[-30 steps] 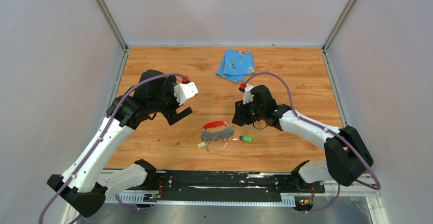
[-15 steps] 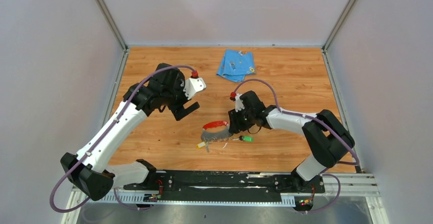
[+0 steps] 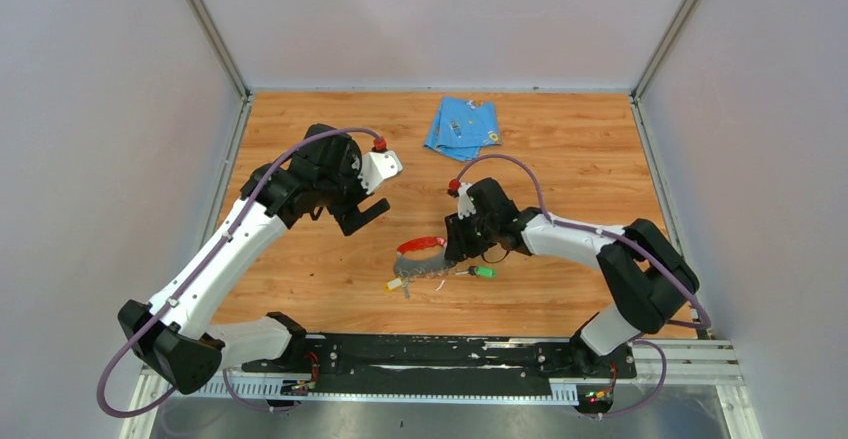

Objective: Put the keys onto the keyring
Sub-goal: Pick up the keyring from the center of the board.

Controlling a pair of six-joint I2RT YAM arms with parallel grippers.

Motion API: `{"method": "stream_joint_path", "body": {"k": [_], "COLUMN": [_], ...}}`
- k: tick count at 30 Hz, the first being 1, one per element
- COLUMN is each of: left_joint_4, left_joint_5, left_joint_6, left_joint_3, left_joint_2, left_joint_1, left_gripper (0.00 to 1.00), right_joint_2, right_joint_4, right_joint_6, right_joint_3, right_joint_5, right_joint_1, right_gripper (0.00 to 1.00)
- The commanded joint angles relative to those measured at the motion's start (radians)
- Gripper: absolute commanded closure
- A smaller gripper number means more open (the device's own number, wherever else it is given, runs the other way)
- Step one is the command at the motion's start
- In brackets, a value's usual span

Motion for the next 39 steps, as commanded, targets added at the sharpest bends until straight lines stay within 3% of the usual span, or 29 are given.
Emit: {"method": "stream_joint_path", "body": {"k": [1,9,15,19,26,39], "left_joint_4": [-0.007,-0.005,-0.006,-0.007,-0.007,-0.007], "left_joint_5": [-0.026,-0.047,-0.045,-0.041,-0.049,-0.052], "left_joint_6": [-0.009,0.008,0.002,-0.001,0.006,0.000], "left_joint_3": [0.025,0.031,0.036,0.029,0.020,0.034], "left_joint_2": [-0.004,0.009,0.015,0.015,0.011,0.017], "left_joint_1": [0.002,0.002,0.002,0.002,0.002,0.002], "left_gripper": [0.00,0.00,0.00,0.00,0.00,0.00], "right_joint_2": [-0.084,-0.148,-0.095,-0.028,-0.013,-0.126], "right_joint_4": [-0.039,-0.079,-0.089,-0.020,0.137,0.152], "right_joint_6": [0.055,0.078,0.018,0.010,0.029,0.076], "right_joint_3": [-0.024,-0.041,-0.017,-0.041,-0.095,-0.169], "right_joint_5": [0.003,-0.006,-0.049,-0.110,-0.158,-0.225], "right_joint_1": [0.042,0.047,-0.047,-0.058,-0.058,-0.047], "right_gripper": [0.58,0.56,0.41,0.38,0.37,0.41]}}
